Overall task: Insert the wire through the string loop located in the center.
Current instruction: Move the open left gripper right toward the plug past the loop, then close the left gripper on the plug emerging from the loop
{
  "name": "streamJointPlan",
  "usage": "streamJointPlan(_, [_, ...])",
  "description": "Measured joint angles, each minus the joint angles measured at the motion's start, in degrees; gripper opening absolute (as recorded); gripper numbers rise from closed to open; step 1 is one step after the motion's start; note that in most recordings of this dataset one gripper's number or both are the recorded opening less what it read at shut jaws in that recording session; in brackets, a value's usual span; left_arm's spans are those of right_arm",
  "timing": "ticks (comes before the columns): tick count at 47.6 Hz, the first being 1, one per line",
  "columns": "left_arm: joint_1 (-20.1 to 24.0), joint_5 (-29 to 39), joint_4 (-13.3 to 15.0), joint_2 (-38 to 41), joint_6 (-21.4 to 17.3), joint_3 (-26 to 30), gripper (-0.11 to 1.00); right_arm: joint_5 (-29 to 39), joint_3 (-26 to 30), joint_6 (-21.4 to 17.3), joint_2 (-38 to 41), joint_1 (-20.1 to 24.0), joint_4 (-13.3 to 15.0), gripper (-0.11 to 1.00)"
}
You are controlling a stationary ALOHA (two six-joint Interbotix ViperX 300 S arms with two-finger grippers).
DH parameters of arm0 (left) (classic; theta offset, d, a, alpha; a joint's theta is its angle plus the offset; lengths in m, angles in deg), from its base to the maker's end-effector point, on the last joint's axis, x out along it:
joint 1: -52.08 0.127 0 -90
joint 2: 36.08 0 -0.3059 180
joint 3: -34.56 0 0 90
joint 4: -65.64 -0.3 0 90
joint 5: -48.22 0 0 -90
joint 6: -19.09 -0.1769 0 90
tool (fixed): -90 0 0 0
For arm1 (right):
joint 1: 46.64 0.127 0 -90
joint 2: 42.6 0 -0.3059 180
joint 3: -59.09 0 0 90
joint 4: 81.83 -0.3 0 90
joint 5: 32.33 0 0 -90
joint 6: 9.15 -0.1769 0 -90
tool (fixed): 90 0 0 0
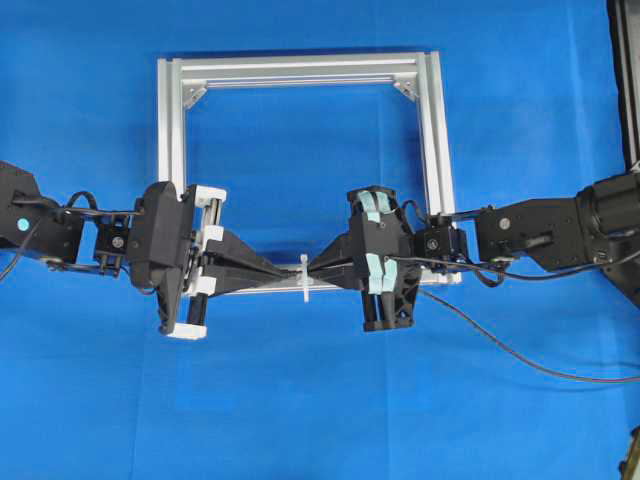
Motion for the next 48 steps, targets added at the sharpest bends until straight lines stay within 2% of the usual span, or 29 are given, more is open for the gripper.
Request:
streamJointPlan(14, [0.0, 0.5, 0.1, 0.0, -0.4, 0.0, 0.01, -0.1, 0.1, 0.0, -0.1, 0.0, 0.0, -0.03])
streamJointPlan(16, [-0.1, 0.5, 0.1, 0.0, -0.4, 0.0, 0.04, -0.1, 0.0, 0.0, -0.1, 0.0, 0.0, -0.03])
streamJointPlan(20, [-0.2, 0.5, 0.1, 0.0, 0.4, 0.0, 0.20, -0.1, 0.0, 0.0, -0.1, 0.0, 0.0, -0.03])
streamJointPlan(28, [-0.6, 0.8, 0.0, 0.0, 2.8, 0.5, 0.71, -0.1, 0.1, 0.0, 0.0, 0.0, 0.0, -0.03])
streamJointPlan(32, [-1.1, 1.9, 0.1, 0.0, 2.9, 1.0, 0.89, 0.0, 0.0, 0.0, 0.0, 0.0, 0.0, -0.03])
streamJointPlan(48, [-1.1, 7.7, 0.1, 1.8, 3.3, 3.0, 0.88, -0.1, 0.1, 0.1, -0.1, 0.0, 0.0, -0.03])
